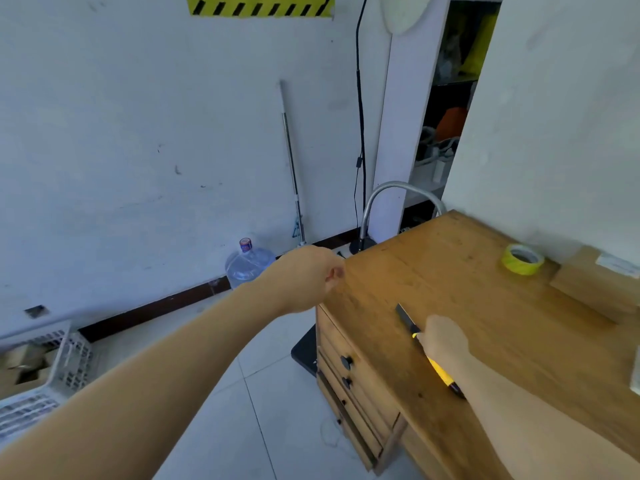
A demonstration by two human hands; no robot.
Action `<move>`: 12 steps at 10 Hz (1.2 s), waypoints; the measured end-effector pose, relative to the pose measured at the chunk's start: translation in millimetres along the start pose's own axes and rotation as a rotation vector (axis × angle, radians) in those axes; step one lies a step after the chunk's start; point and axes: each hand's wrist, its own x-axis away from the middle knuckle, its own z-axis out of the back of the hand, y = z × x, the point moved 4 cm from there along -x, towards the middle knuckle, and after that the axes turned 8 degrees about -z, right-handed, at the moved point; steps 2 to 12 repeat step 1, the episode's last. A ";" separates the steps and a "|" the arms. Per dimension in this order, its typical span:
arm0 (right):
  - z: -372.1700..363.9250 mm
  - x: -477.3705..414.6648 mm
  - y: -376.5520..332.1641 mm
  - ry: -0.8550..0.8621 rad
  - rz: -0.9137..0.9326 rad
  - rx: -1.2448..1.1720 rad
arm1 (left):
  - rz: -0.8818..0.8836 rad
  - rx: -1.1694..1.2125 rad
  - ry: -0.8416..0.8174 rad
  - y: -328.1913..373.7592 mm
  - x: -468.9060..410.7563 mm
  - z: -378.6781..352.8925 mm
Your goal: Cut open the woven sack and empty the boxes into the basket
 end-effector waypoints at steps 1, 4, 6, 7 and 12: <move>43.9 0.7 -46.2 0.086 0.123 -0.106 | 0.002 -0.002 0.028 -1.3 0.0 13.0; 43.9 0.7 -46.2 0.086 0.123 -0.106 | 0.002 -0.002 0.028 -1.3 0.0 13.0; 43.9 0.7 -46.2 0.086 0.123 -0.106 | 0.002 -0.002 0.028 -1.3 0.0 13.0; 43.9 0.7 -46.2 0.086 0.123 -0.106 | 0.002 -0.002 0.028 -1.3 0.0 13.0; 43.9 0.7 -46.2 0.086 0.123 -0.106 | 0.002 -0.002 0.028 -1.3 0.0 13.0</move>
